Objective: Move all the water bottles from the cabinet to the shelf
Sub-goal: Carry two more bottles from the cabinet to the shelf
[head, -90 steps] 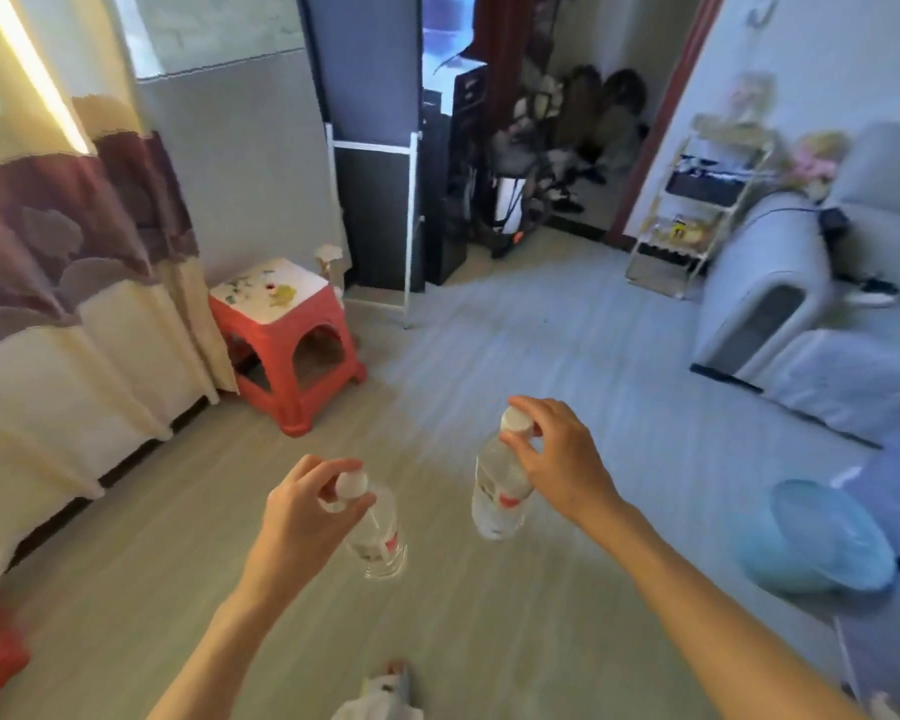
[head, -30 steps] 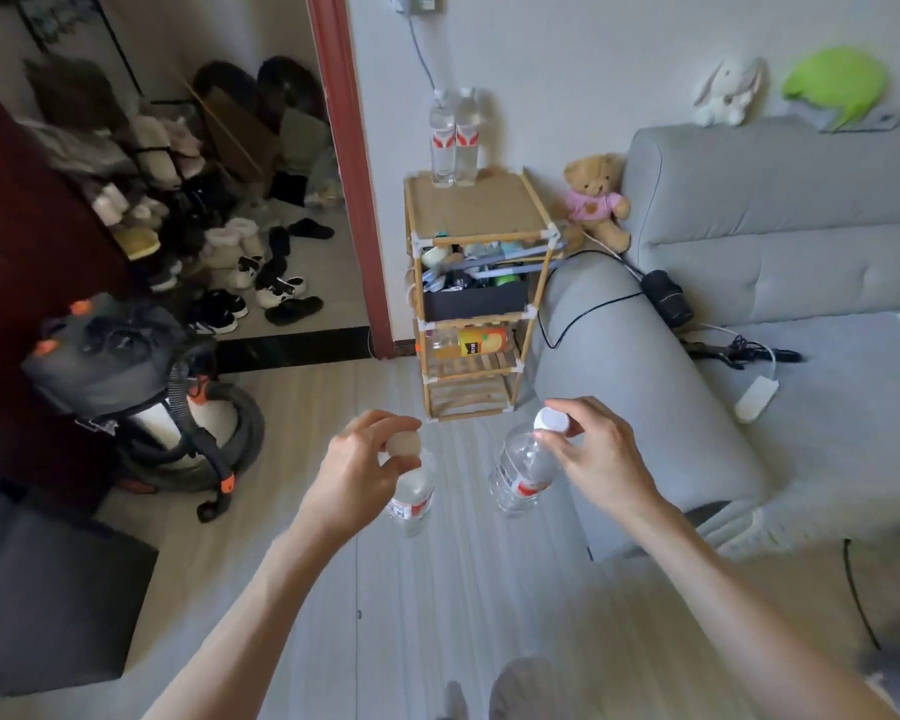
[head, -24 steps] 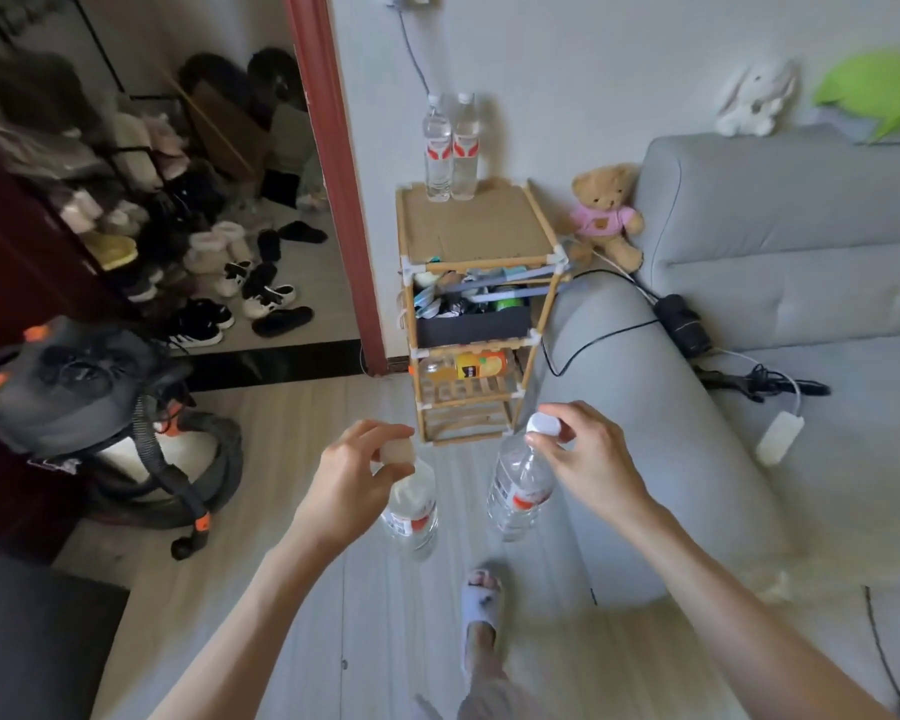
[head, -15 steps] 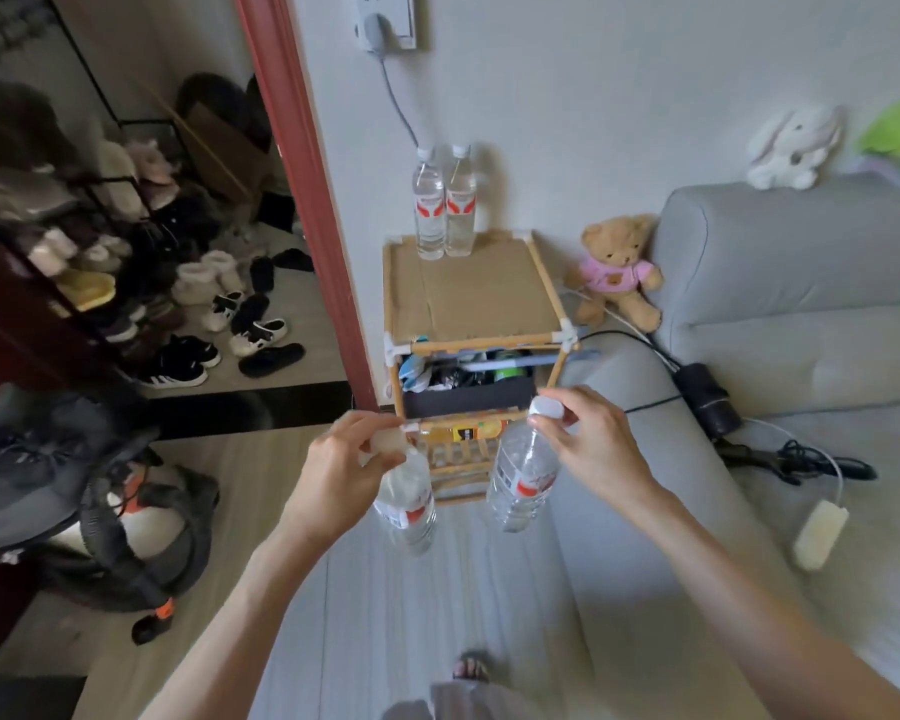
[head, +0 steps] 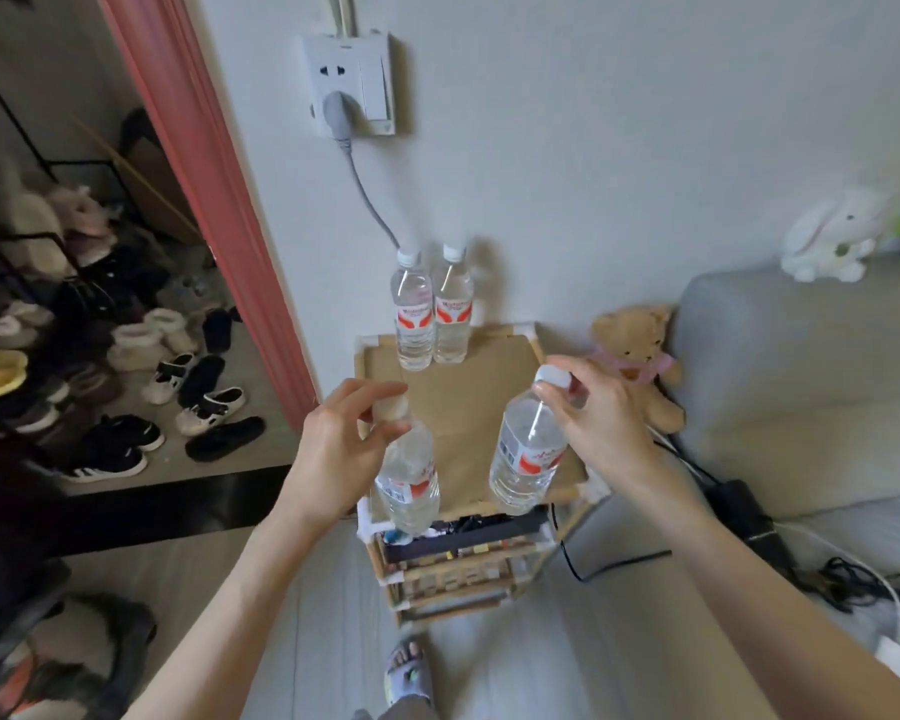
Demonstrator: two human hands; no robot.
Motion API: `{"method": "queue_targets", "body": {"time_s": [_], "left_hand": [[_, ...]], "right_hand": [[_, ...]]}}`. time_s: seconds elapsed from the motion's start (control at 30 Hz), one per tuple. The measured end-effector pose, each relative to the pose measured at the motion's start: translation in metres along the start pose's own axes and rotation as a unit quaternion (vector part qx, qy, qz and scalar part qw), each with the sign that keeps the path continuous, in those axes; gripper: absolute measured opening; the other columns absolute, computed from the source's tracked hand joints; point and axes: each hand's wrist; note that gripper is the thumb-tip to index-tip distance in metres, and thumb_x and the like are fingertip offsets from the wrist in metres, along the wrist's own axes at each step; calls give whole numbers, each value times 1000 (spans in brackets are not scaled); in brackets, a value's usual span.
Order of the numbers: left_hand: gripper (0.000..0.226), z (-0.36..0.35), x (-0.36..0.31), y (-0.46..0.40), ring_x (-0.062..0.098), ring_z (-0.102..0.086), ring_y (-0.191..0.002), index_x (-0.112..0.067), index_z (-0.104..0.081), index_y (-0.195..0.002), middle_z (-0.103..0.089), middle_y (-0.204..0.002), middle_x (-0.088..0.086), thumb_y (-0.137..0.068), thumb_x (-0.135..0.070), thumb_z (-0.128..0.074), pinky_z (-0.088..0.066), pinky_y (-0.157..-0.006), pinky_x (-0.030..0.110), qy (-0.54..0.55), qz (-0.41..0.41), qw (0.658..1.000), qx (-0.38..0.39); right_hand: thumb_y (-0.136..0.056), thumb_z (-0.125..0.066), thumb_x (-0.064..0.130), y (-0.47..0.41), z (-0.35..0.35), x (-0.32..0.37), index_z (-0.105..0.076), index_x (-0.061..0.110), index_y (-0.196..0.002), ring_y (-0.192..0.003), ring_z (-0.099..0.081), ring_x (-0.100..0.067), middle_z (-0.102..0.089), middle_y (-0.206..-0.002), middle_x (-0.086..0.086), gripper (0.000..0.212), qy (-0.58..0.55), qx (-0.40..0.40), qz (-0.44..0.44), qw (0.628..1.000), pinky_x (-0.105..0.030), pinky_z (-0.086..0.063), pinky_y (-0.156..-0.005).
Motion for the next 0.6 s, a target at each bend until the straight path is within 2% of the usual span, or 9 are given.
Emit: {"method": "queue_targets", "body": {"time_s": [0.1, 0.2, 0.3, 0.47, 0.6], "left_hand": [[31, -5, 13, -41, 6, -55, -78, -18, -64, -106, -58, -97, -8, -77, -7, -67, -36, -69, 3, 9, 5, 1000, 11], [31, -11, 20, -75, 4, -56, -83, -16, -64, -106, -57, -100, -8, -77, -6, -66, -35, -75, 1, 18, 14, 999, 24], [32, -18, 27, -103, 10, -56, -86, -18, -63, -108, -58, -104, -5, -78, -6, -65, -36, -77, 1, 25, 24, 999, 38], [32, -32, 34, -137, 13, -54, -89, -18, -64, -107, -58, -105, -3, -78, -4, -64, -35, -77, 2, 27, 37, 998, 35], [30, -44, 34, -154, 15, -55, -89, -17, -64, -106, -58, -104, -4, -78, -5, -65, -40, -83, 15, 26, 45, 998, 26]], "right_hand": [[-79, -68, 18, -39, -12, -1, -64, 9, -104, -77, -57, -27, -62, -88, -14, 28, -4, -11, -6, 1000, -34, -45, -75], [-79, -67, 18, -75, -25, -10, -64, 8, -103, -78, -57, -27, -63, -90, -14, 27, -15, -5, -36, 999, -41, -47, -78], [-79, -67, 19, -107, -40, -18, -63, 8, -105, -80, -56, -24, -63, -94, -14, 28, -15, 5, -52, 999, -34, -45, -79], [-81, -64, 21, -152, -54, -32, -61, 11, -105, -84, -51, -19, -59, -96, -8, 26, 9, 41, -54, 998, -20, -31, -73], [-81, -64, 20, -182, -60, -47, -62, 10, -103, -87, -51, -20, -61, -96, -7, 25, 26, 43, -37, 998, -18, -27, -71]]}}
Point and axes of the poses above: each hand's wrist, its own y-axis away from the middle knuckle, its own z-axis out of the back of the hand, x = y × z
